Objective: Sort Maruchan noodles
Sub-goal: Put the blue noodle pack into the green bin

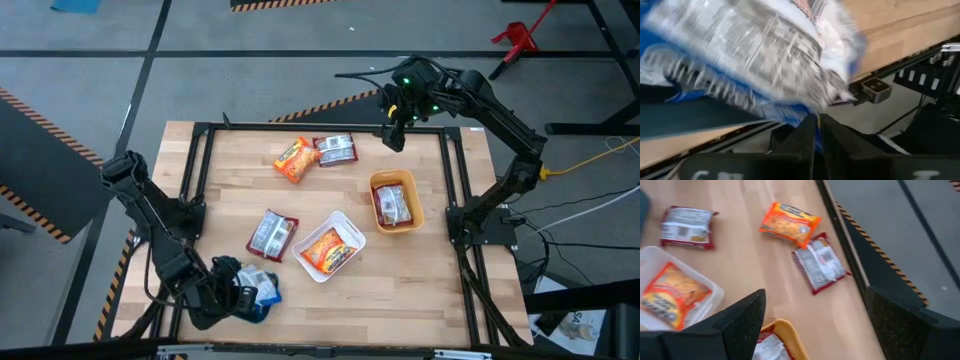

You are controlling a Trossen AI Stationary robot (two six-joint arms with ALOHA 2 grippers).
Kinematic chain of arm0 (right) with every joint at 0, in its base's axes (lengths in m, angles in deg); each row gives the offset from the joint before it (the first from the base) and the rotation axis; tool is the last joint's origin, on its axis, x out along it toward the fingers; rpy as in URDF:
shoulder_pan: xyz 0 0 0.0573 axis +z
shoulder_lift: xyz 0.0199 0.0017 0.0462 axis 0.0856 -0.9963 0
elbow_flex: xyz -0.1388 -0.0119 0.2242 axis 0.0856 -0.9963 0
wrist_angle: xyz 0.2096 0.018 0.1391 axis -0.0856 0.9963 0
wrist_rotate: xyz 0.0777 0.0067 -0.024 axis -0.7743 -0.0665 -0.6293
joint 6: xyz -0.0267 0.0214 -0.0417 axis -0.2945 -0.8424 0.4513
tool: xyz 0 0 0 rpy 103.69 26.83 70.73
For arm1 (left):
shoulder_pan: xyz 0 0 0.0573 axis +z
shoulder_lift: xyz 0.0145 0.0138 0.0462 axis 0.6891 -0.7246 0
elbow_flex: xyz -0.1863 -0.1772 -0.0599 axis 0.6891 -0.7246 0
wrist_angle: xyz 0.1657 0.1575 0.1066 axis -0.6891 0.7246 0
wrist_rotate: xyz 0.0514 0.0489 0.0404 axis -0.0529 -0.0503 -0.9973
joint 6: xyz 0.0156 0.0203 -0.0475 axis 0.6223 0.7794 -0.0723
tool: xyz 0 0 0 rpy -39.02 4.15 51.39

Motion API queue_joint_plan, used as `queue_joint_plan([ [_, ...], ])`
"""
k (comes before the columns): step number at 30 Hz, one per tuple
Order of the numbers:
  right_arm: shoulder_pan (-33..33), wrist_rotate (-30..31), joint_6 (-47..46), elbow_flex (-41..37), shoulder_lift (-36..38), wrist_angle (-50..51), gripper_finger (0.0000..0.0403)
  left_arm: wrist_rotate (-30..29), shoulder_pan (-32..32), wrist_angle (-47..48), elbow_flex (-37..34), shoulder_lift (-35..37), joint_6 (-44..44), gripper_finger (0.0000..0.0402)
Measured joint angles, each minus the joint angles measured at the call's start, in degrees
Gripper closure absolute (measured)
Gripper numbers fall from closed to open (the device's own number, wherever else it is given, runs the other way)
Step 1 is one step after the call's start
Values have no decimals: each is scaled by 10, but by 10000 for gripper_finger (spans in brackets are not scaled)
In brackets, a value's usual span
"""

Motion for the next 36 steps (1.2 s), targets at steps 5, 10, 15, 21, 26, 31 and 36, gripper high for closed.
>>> queue_joint_plan([
  [5,0,-24,0,0,0,0,75,0,3,-1,0,0,12,329],
  [10,0,-26,0,0,0,1,75,7,-3,-4,0,3,10,299],
  [15,8,-107,-8,-19,-1,-20,75,-36,-5,-45,0,26,70,300],
  [21,79,-143,-72,-158,-2,-174,75,-167,-3,-20,0,69,105,307],
  [26,173,-144,-139,-331,-3,-432,75,-235,8,20,0,100,118,307],
  [31,254,-104,-197,-438,-35,-662,75,-332,11,72,0,136,135,307],
  [36,311,-60,-205,-435,-111,-735,75,-426,24,117,0,155,135,307],
])
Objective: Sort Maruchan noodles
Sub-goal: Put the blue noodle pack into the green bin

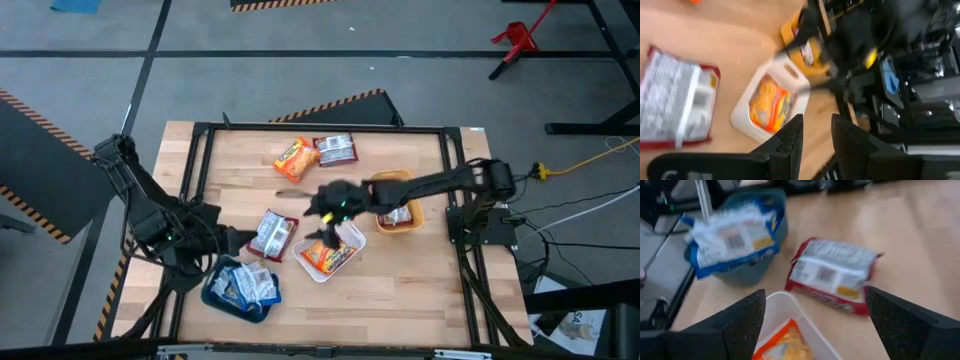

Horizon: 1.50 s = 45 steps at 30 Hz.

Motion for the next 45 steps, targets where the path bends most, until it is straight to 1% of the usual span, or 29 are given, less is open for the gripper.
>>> queue_joint_plan([
  [4,34,2,0,48,-76,-24,78,3,20,8,0,4,2,307],
  [7,54,2,8,104,-125,-22,100,18,30,5,0,8,17,307],
  [10,66,2,11,166,-162,-6,138,23,32,3,0,9,28,307],
  [14,64,9,11,230,-200,34,204,24,32,12,0,10,28,307],
  [18,63,9,13,248,-222,41,274,38,32,78,0,35,4,307],
  [23,65,7,24,248,-228,43,351,30,53,222,0,83,-37,314],
  [24,65,9,25,248,-229,42,365,37,60,245,0,96,-38,316],
  [26,64,23,29,248,-229,38,389,69,74,289,0,118,-32,321],
  [28,64,41,41,248,-229,33,398,92,91,325,0,133,-30,325],
  [30,65,57,43,248,-230,19,395,95,108,350,0,145,-35,329],
  [33,68,66,43,248,-237,3,396,95,132,360,0,157,-21,332],
  [37,72,66,43,247,-253,-10,400,99,149,360,0,163,15,332],
  [39,72,69,42,252,-264,-37,399,99,155,363,0,163,27,332],
  [45,72,49,41,283,-307,-19,401,101,167,368,0,163,29,332],
])
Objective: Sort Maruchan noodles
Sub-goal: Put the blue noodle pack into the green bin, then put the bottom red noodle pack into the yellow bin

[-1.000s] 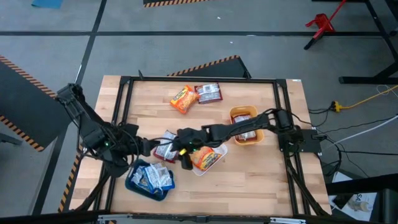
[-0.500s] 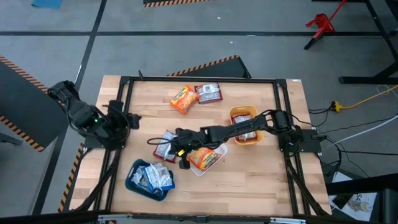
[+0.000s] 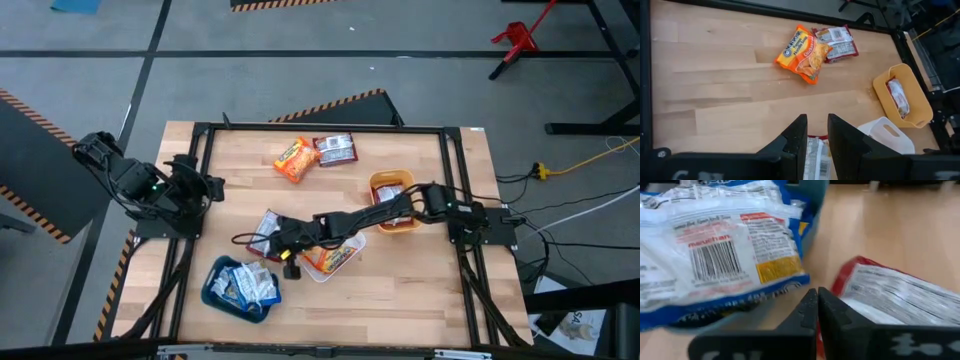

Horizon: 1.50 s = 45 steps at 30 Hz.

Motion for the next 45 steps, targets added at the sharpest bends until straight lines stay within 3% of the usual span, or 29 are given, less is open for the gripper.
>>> queue_joint_plan([
  [23,30,-45,60,28,-28,-53,402,-2,0,4,0,0,0,332],
  [30,30,-93,99,53,-28,-47,402,-6,0,5,0,0,0,332],
  [37,26,-81,129,130,-26,78,402,-6,0,7,0,0,0,332],
  [45,8,3,229,326,-25,436,402,-1,5,16,0,0,27,332],
])
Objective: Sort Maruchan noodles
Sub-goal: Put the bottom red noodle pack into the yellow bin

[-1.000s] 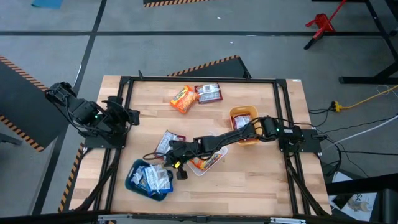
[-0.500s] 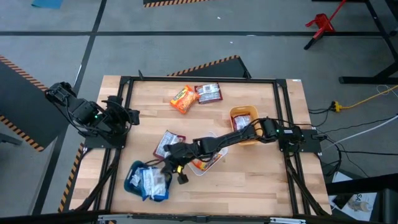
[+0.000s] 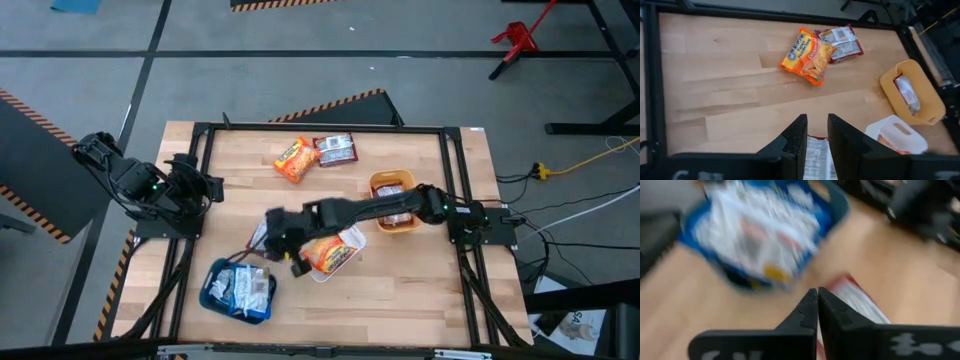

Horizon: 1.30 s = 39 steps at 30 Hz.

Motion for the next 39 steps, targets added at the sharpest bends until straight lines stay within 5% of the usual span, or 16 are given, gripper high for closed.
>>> queue_joint_plan([
  [4,-25,49,26,-4,50,99,402,5,26,1,0,1,20,332],
  [11,-89,76,-27,-14,166,190,402,116,67,-15,0,23,174,328],
  [18,-145,81,-68,-14,252,319,393,130,92,-201,-18,2,400,278],
  [23,-171,85,-98,-14,287,413,326,163,126,-317,-61,-34,492,226],
  [32,-173,86,-154,-15,326,459,163,266,220,-436,-176,-103,512,159],
  [39,-174,94,-185,-15,340,459,127,336,296,-598,-274,-142,513,138],
])
